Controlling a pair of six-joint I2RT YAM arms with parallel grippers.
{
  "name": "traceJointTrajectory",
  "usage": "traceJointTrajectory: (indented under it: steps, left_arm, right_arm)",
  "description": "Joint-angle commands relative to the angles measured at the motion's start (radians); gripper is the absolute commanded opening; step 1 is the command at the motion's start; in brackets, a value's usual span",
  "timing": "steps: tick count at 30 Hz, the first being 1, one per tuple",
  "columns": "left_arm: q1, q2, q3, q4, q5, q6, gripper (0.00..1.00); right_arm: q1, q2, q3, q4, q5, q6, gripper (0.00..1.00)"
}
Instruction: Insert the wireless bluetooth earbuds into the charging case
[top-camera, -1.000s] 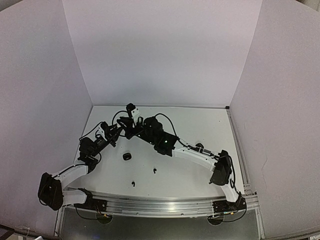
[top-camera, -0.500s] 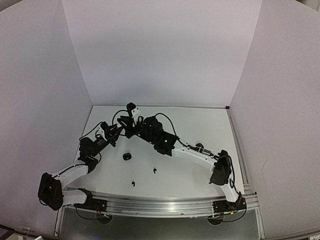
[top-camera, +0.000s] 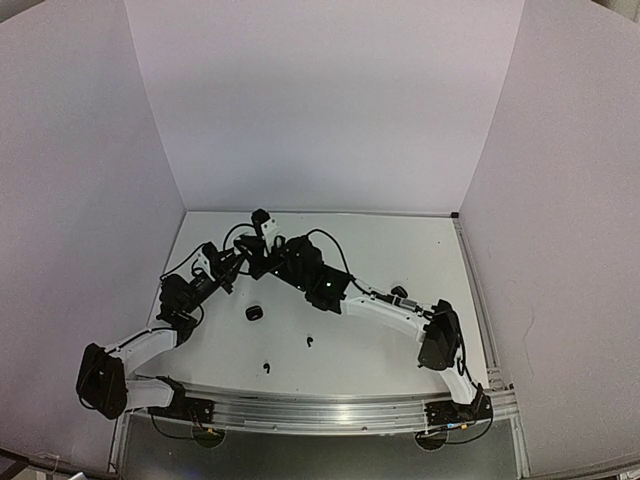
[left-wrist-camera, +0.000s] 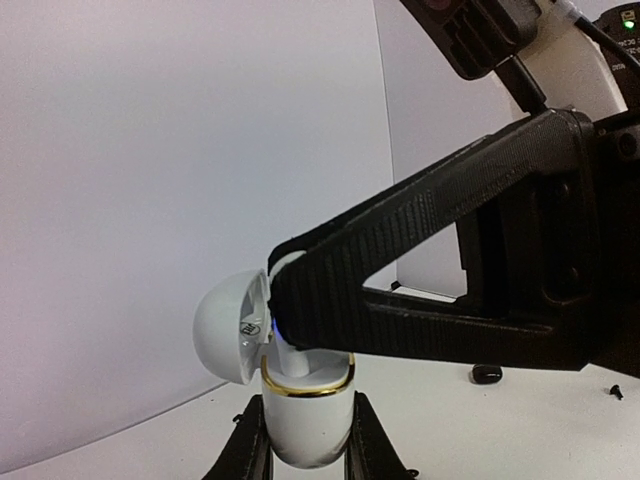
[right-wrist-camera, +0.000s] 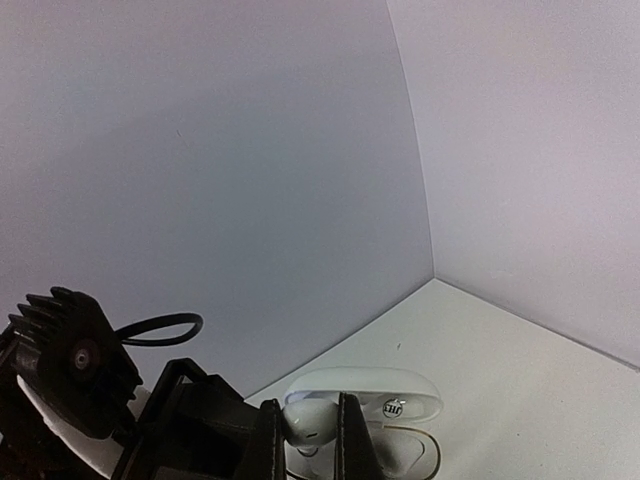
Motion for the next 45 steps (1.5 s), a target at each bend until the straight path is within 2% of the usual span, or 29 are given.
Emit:
traceJointTrajectory:
  steps: [1,9,19,26,34,45]
  left_arm:
    - [-0.005,-0.005,0.043,0.066,-0.049,-0.016,0.0]
    - [-0.004,-0.008,0.037,0.067,-0.048,0.005,0.0]
    - [-0.004,-0.009,0.037,0.059,-0.007,0.013,0.0]
    - [-0.003,-0.023,0.037,0.034,0.04,0.0,0.0]
    - [-0.003,-0.024,0.046,0.021,0.082,-0.013,0.0]
    - [0.0,-0.035,0.051,-0.02,0.116,-0.061,0.0]
  right_arm:
    - [0.011,0.019,-0.041,-0.02,0.006,0.004,0.0]
    - [0.011,0.012,-0.069,-0.005,0.017,0.014,0.14]
    - [0.007,-0.002,-0.071,0.024,0.019,-0.009,0.13]
    - [-0.015,-0.043,-0.129,0.017,0.0,-0.033,0.11]
    - [-0.019,-0.048,-0.121,-0.023,-0.015,-0.055,0.19]
    - [-0.023,-0.068,-0.119,-0.052,0.015,-0.079,0.23]
